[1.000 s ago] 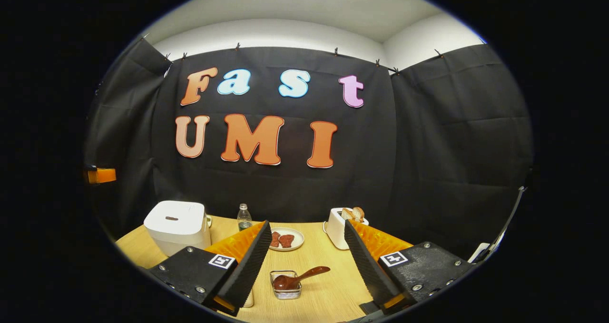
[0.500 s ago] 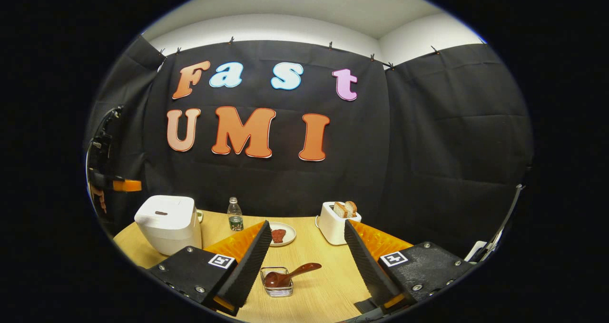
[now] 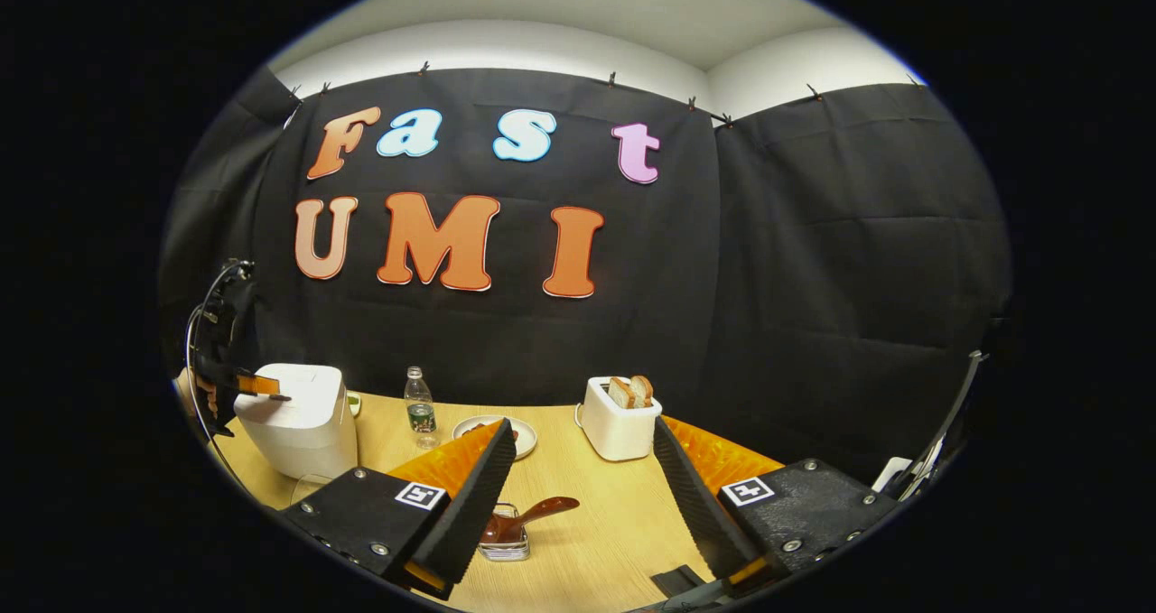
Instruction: Close the left gripper, press the button to open the rice cooker; take a wooden spoon from the chopstick holder with the right hand, scoop a spoonful of rice and pour it into the rice cooker, then put the wooden spoon back into the chopstick holder.
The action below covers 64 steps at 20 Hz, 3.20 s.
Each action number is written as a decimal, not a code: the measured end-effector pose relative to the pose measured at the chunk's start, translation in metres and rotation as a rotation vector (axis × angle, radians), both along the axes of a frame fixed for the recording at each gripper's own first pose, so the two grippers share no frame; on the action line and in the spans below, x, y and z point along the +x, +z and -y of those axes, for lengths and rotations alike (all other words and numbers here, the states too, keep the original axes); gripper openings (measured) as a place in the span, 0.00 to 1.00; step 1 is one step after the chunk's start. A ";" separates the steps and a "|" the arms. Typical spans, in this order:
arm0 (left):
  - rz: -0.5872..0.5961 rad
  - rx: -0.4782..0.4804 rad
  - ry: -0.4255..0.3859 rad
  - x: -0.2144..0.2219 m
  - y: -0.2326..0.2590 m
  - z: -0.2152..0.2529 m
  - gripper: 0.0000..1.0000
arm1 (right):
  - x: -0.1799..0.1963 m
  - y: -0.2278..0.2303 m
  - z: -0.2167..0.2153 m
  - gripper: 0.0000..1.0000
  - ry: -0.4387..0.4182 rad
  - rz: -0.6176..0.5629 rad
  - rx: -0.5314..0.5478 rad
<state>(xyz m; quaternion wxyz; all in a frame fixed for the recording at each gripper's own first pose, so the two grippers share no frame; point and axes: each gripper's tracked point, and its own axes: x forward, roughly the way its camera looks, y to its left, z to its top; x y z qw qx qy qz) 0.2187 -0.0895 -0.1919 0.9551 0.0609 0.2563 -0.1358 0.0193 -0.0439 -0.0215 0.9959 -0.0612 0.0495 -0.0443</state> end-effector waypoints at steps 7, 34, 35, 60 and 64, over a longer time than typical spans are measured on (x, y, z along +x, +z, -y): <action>-0.024 0.001 0.015 0.003 -0.009 -0.003 0.05 | 0.001 -0.001 0.003 0.96 -0.002 -0.001 -0.008; 0.456 -0.136 0.276 -0.140 0.229 -0.094 0.05 | 0.029 -0.100 0.003 0.95 0.053 -0.144 0.358; 0.463 -0.127 0.294 -0.145 0.230 -0.102 0.05 | 0.032 -0.111 0.000 0.94 0.054 -0.165 0.391; 0.519 -0.081 0.418 -0.204 0.236 -0.155 1.00 | 0.097 -0.221 -0.046 0.28 0.067 -0.399 0.814; 0.513 -0.099 0.418 -0.202 0.231 -0.156 1.00 | 0.098 -0.209 -0.055 0.17 0.080 -0.401 0.716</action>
